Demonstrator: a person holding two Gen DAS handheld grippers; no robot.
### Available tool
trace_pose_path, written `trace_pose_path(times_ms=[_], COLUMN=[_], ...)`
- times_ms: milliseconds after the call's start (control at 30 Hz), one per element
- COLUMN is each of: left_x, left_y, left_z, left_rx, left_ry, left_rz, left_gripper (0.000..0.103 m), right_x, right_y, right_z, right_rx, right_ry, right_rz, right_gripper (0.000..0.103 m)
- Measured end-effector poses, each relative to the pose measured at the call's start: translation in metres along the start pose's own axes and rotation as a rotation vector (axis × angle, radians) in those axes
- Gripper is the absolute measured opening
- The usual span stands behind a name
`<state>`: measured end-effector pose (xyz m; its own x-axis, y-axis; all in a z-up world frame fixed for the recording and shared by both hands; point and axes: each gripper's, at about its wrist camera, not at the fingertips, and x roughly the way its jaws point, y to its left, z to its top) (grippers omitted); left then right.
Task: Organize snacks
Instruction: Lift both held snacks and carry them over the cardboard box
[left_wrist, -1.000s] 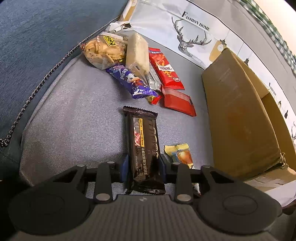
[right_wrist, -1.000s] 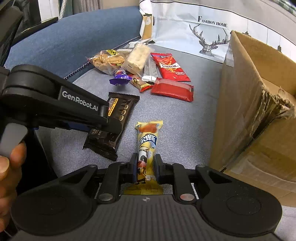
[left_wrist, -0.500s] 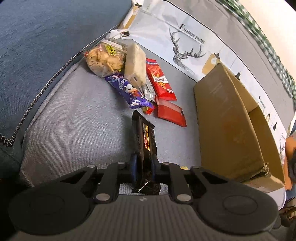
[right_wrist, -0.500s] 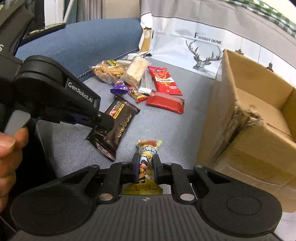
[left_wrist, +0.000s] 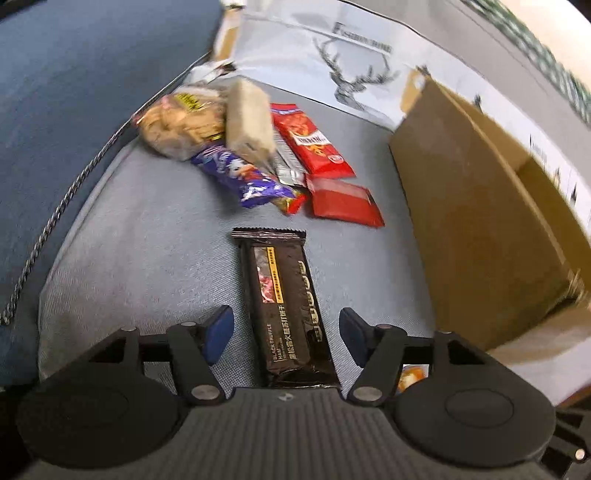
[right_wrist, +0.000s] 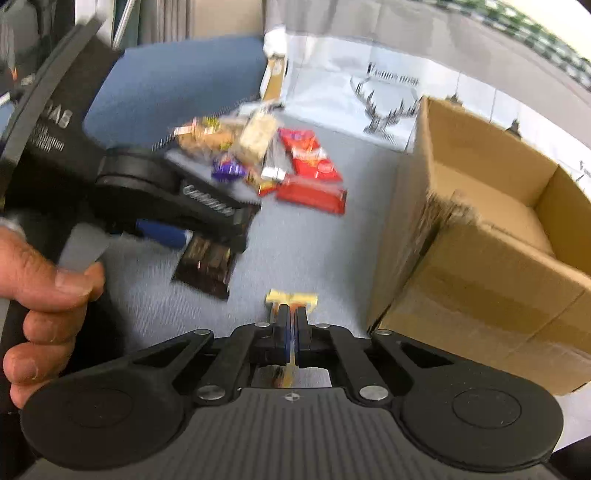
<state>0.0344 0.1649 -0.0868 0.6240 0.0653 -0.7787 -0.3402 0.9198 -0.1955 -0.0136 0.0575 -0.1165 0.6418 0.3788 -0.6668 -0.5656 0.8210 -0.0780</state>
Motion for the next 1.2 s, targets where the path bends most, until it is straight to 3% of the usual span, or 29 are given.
trace_pose_path(times_ms=[33, 100, 133, 167, 233, 333, 467, 633, 967, 1200], left_x=[0.001, 0.002, 0.002, 0.002, 0.003, 0.002, -0.001, -0.007, -0.019, -0.036], left_y=[-0.002, -0.003, -0.002, 0.0, 0.005, 0.008, 0.008, 0.017, 0.02, 0.029], left_z=[-0.001, -0.002, -0.003, -0.002, 0.0, 0.001, 0.001, 0.002, 0.003, 0.005], left_rx=[0.014, 0.027, 0.026, 0.019, -0.006, -0.025, -0.032, -0.081, -0.113, -0.164], left_ry=[-0.003, -0.005, -0.006, -0.007, -0.004, -0.005, -0.012, -0.014, -0.042, -0.103], left_rz=[0.008, 0.02, 0.029, 0.027, 0.015, 0.004, -0.003, -0.07, -0.191, -0.281], left_gripper=[0.068, 0.063, 0.056, 0.049, 0.041, 0.041, 0.04, 0.037, 0.036, 0.036], right_x=[0.005, 0.011, 0.014, 0.016, 0.026, 0.032, 0.033, 0.023, -0.033, -0.068], right_y=[0.002, 0.005, 0.005, 0.004, 0.004, 0.005, 0.006, 0.011, -0.003, -0.021], right_z=[-0.002, -0.003, -0.003, -0.002, -0.003, -0.006, -0.005, -0.003, 0.014, 0.021], right_rx=[-0.006, -0.028, -0.024, -0.009, -0.002, -0.001, -0.012, -0.046, 0.037, 0.056], right_ry=[0.024, 0.034, 0.034, 0.036, 0.07, 0.084, 0.075, 0.05, -0.086, -0.233], right_rz=[0.0, -0.029, -0.03, -0.021, -0.02, -0.013, 0.0, -0.017, -0.052, -0.036], right_gripper=[0.003, 0.015, 0.033, 0.042, 0.041, 0.041, 0.013, 0.011, 0.011, 0.011])
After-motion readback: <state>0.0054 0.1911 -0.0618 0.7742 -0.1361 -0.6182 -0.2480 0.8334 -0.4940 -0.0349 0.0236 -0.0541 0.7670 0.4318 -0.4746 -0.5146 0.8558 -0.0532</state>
